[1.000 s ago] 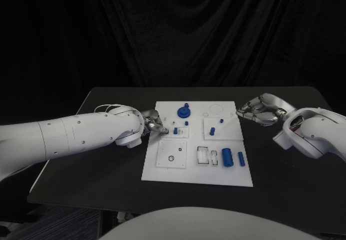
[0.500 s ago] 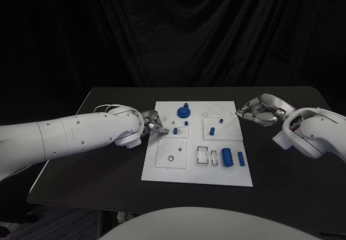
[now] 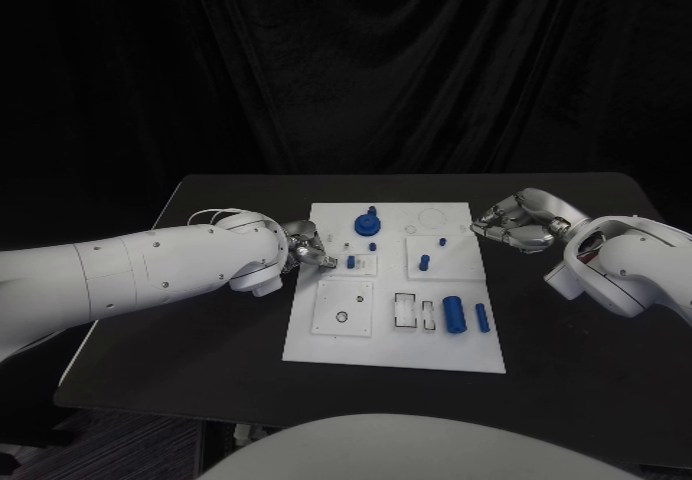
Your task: Assemble the parts on the task board
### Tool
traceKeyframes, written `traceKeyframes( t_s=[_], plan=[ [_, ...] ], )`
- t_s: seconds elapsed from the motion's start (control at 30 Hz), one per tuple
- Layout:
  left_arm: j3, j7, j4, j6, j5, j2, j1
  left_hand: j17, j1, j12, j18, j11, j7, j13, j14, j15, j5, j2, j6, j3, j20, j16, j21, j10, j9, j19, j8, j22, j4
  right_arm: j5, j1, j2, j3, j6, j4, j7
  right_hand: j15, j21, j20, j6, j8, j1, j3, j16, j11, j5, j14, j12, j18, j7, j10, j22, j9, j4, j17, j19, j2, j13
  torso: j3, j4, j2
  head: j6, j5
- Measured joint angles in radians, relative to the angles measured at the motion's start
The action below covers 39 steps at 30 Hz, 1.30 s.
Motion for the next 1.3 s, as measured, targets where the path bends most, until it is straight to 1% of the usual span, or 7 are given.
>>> traceKeyframes(
  t_s=[0.4,0.47,0.6,0.8,1.0,1.1,1.3],
  plan=[
    [0.001,-0.001,-0.013,0.007,0.0,0.005,0.0,0.0,-0.019,0.0,0.0,0.0,-0.006,0.0,0.0,0.0,-0.072,0.006,-0.01,-0.035,0.004,0.0,-0.015,0.0,-0.012,-0.011,-0.005,0.0,0.035,0.0,0.0,0.001,0.0,0.004,0.0,-0.003,0.0,0.0,0.0,0.0,0.0,0.0,0.003,-0.004,0.0,0.0,0.0,0.0,0.0,0.0,0.0,0.0,0.0,-0.003,0.0,0.0,0.0,0.0,0.0001,0.0007,0.001,0.0,0.001],
    [0.001,-0.001,-0.016,0.008,0.0,0.006,0.0,0.0,-0.032,0.0,0.0,0.0,-0.002,0.0,0.0,0.0,-0.122,0.008,-0.014,-0.053,0.003,0.0,-0.015,0.0,-0.018,-0.011,-0.014,0.0,0.053,0.0,0.0,0.001,0.0,0.005,0.0,-0.003,0.0,0.0,0.0,0.0,0.0,0.0,0.003,-0.004,0.0,0.0,0.0,0.0,0.0,0.0,0.0,0.0,0.0,-0.003,0.0,0.0,0.0,0.0,0.0001,0.0006,0.002,0.0,0.002],
    [0.0,-0.003,-0.018,0.01,0.0,0.01,0.0,0.0,-0.045,0.0,0.0,0.0,-0.004,0.0,0.0,0.0,-0.178,0.009,-0.015,-0.083,0.007,0.0,-0.019,0.0,-0.028,-0.014,-0.02,0.0,0.082,0.0,0.0,0.002,0.0,0.006,0.0,-0.004,0.0,0.0,0.0,-0.004,0.0,0.0,0.003,-0.004,0.0,0.0,0.0,0.0,0.0,0.004,0.0,0.0,0.0,-0.003,0.0,0.0,0.0,0.0,0.0001,0.0006,0.002,0.0,0.003],
    [0.0,-0.003,-0.021,0.013,-0.001,0.013,0.0,0.0,-0.068,0.0,0.0,0.004,0.0,0.0,0.0,0.0,-0.233,0.003,-0.019,-0.147,0.007,0.0,-0.023,-0.004,-0.043,-0.015,-0.031,0.0,0.127,0.0,0.0,0.002,0.0,0.008,0.0,-0.005,0.0,0.0,0.0,-0.004,0.0,0.004,0.006,-0.004,0.0,0.004,0.0,0.0,0.0,0.004,0.0,0.0,0.0,-0.006,0.0,0.0,0.004,0.0,0.0003,0.0006,0.002,0.0,0.001],
    [0.002,-0.003,-0.024,0.014,0.0,0.015,0.0,0.0,-0.08,0.0,0.0,0.011,0.011,0.0,0.0,0.007,-0.252,0.001,-0.029,-0.201,0.011,0.0,-0.029,-0.004,-0.057,-0.018,-0.044,0.0,0.167,0.0,0.0,0.001,0.0,0.01,0.0,-0.006,0.0,0.0,0.0,-0.004,0.0,0.004,0.007,-0.004,0.0,0.004,0.0,0.0,0.0,0.004,0.0,0.0,0.0,-0.007,0.0,0.0,0.004,0.0,0.0003,0.0009,0.002,0.0,0.001],
    [0.003,-0.003,-0.027,0.014,0.0,0.015,-0.001,0.0,-0.08,0.0,0.016,0.011,0.011,0.0,0.0,0.007,-0.252,0.001,-0.03,-0.213,0.014,0.0,-0.033,-0.004,-0.062,-0.021,-0.048,0.0,0.174,0.0,-0.001,0.001,0.0,0.011,0.0,-0.007,0.0,0.0,0.0,-0.004,0.0,0.004,0.007,-0.004,0.0,0.008,0.0,0.0,0.0,0.004,0.0,0.0,0.0,-0.007,0.0,0.0,0.004,0.0,0.0003,0.0008,0.002,0.0,0.002],
    [0.004,-0.002,-0.029,0.014,0.0,0.015,-0.001,0.0,-0.085,0.0,0.016,0.011,0.013,0.0,0.0,0.007,-0.243,0.007,-0.031,-0.224,0.014,0.0,-0.033,-0.004,-0.066,-0.021,-0.052,0.0,0.18,0.0,-0.001,0.001,0.0,0.013,0.0,-0.008,0.0,0.0,0.0,-0.004,0.0,0.004,0.008,-0.004,0.0,0.008,0.0,0.0,0.0,0.004,0.0,0.0,0.0,-0.008,0.0,0.0,0.004,0.0,0.0,0.0007,0.002,0.0,0.004]
  ],
)
